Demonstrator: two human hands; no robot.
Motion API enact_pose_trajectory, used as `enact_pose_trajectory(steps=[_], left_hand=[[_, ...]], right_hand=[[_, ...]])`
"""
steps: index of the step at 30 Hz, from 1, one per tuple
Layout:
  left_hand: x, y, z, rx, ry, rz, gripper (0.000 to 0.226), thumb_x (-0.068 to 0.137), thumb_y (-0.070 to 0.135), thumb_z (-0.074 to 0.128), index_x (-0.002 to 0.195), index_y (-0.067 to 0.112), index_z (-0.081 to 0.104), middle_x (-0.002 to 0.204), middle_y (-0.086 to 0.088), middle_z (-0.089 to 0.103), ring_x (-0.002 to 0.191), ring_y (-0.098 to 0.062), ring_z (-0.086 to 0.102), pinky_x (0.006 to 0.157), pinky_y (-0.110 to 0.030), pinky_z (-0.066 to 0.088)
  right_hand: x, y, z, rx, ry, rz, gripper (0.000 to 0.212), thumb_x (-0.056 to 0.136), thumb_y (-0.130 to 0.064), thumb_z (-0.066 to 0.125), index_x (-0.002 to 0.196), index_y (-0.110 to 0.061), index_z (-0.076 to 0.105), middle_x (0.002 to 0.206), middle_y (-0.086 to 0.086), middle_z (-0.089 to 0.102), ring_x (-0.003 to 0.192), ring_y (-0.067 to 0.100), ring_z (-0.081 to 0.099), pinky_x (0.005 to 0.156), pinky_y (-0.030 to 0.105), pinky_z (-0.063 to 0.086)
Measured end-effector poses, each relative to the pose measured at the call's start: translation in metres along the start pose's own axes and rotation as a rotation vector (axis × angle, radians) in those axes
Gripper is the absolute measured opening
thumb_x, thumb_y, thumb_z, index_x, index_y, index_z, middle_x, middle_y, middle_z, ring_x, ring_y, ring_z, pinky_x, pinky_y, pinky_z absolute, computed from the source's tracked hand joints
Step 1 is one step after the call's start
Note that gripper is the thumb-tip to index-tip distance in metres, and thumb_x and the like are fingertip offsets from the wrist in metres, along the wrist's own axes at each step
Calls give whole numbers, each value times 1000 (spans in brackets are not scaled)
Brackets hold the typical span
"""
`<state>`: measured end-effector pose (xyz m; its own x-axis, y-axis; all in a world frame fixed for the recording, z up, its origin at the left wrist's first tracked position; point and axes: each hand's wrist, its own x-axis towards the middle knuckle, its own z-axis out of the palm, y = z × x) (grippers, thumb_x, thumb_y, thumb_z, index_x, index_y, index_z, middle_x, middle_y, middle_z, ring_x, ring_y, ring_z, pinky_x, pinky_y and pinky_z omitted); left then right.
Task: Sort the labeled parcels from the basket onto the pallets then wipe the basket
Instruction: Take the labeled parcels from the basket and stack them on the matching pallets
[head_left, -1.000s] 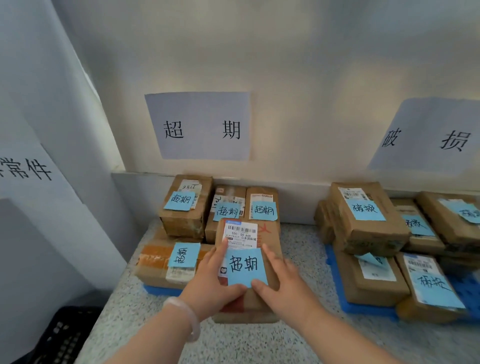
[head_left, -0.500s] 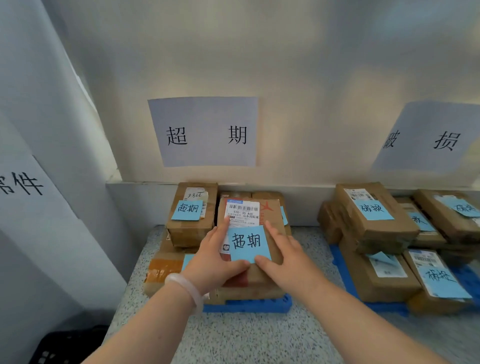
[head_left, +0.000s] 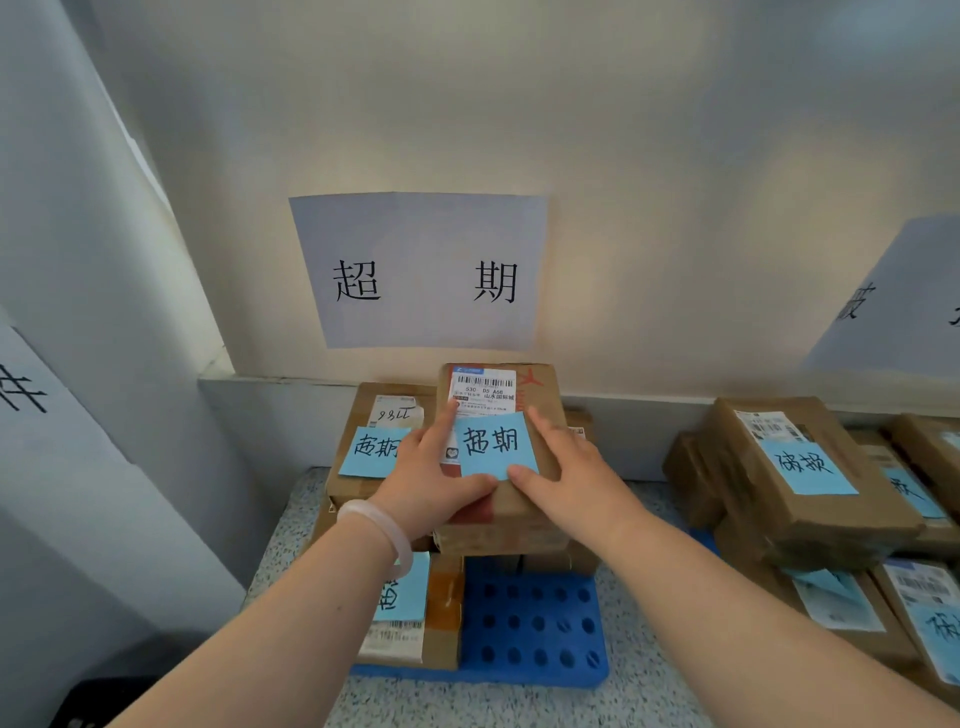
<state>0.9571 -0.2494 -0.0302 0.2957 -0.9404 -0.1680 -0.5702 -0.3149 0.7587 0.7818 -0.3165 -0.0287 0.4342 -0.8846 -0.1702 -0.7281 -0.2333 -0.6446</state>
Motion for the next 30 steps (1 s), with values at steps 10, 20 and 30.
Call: enact_pose_trajectory(steps=[10, 20, 30], left_hand=[[33, -24, 12, 169, 89, 26, 74, 92, 56, 50, 151, 47, 6, 155, 5, 23, 136, -18, 31, 113, -38, 33], [44, -21, 12, 342, 100, 30, 72, 93, 62, 42, 151, 47, 2, 163, 8, 9, 148, -21, 13, 121, -48, 16], [33, -12, -2, 444, 43, 37, 73, 92, 67, 35, 152, 47, -1, 164, 8, 1, 149, -25, 9, 119, -53, 15]], right_hand=[[36, -3, 22, -60, 19, 52, 75, 91, -64, 47, 149, -56, 0, 161, -3, 10, 146, 25, 22, 110, 52, 37], [47, -3, 21, -272, 67, -55, 74, 95, -63, 40, 155, -40, 4, 163, -12, -15, 151, 20, 0, 117, 44, 25], [31, -10, 4, -391, 67, -95, 73, 95, -64, 35, 155, -39, 2, 164, -7, -9, 151, 20, -5, 121, 46, 7]])
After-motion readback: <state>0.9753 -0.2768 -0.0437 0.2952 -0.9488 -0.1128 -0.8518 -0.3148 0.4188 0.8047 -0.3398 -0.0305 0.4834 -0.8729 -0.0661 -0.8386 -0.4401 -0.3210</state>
